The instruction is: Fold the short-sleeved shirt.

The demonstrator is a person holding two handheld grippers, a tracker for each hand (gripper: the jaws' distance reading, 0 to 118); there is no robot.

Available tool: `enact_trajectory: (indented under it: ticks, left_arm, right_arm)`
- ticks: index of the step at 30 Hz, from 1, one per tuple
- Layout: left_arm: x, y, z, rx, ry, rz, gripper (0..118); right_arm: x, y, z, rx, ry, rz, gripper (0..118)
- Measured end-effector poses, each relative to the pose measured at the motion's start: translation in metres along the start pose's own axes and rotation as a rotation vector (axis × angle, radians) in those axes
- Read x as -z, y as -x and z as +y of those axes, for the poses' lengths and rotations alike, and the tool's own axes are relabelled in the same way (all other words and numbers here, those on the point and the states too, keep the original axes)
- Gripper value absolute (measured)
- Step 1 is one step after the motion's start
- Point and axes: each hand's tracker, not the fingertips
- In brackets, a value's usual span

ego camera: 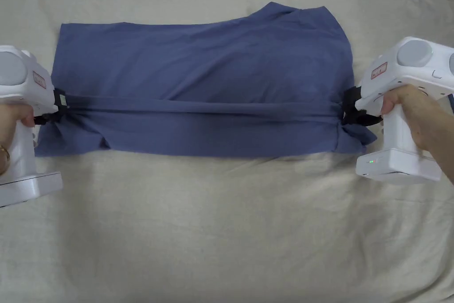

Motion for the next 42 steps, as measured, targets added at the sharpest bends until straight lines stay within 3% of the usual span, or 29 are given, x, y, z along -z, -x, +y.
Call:
enact_trajectory:
  ticks: [1,3,5,6,9,13,19,24,28,31,33,34,38,39,41,42]
  left_arm:
    - [-0.002,-0.001,-0.001,0.010,-0.008,0.004,27]
    - [-0.008,0.000,0.000,0.012,-0.022,0.013,74]
    - [-0.015,0.007,0.001,0.002,-0.029,0.018,100]
    - [-0.022,0.010,0.000,-0.009,-0.041,0.023,102]
    - [-0.042,0.019,0.003,-0.026,-0.103,0.056,102]
    - [-0.081,0.026,-0.001,-0.062,-0.248,0.058,102]
    - [-0.141,0.017,-0.044,0.004,-0.455,0.004,111]
    - [-0.185,-0.002,-0.094,0.055,-0.660,-0.014,111]
    - [-0.207,-0.017,-0.130,0.104,-0.814,0.011,109]
    - [-0.216,-0.022,-0.146,0.122,-0.851,-0.033,98]
    - [-0.223,-0.024,-0.155,0.136,-0.860,-0.059,79]
    - [-0.223,-0.024,-0.157,0.137,-0.860,-0.065,71]
    - [-0.226,-0.018,-0.168,0.130,-0.859,-0.108,29]
    - [-0.226,-0.017,-0.170,0.130,-0.856,-0.110,21]
    - [-0.227,-0.015,-0.174,0.130,-0.857,-0.109,19]
    - [-0.227,-0.015,-0.177,0.130,-0.861,-0.112,13]
  right_arm:
    - [-0.001,0.001,-0.002,0.002,-0.012,-0.001,17]
    - [-0.006,0.004,-0.004,-0.029,-0.032,-0.022,51]
    - [-0.015,0.004,-0.004,-0.070,-0.047,-0.058,91]
    - [-0.020,0.004,-0.005,-0.082,-0.059,-0.070,97]
    - [-0.047,0.001,-0.005,-0.102,-0.158,-0.084,97]
    - [-0.094,-0.003,-0.016,-0.089,-0.316,-0.029,97]
    - [-0.158,-0.002,-0.070,-0.185,-0.623,-0.003,97]
    - [-0.197,0.001,-0.135,-0.221,-0.852,0.072,97]
    - [-0.216,0.006,-0.179,-0.264,-0.980,0.076,98]
    - [-0.223,0.006,-0.201,-0.232,-1.002,0.091,98]
    - [-0.226,0.005,-0.211,-0.202,-1.004,0.120,94]
    - [-0.228,0.005,-0.216,-0.203,-1.005,0.121,89]
    - [-0.236,0.006,-0.235,-0.214,-1.035,0.116,43]
    - [-0.237,0.004,-0.238,-0.205,-1.032,0.133,37]
    - [-0.236,0.004,-0.243,-0.190,-1.021,0.160,34]
    - [-0.235,0.005,-0.247,-0.190,-1.022,0.158,21]
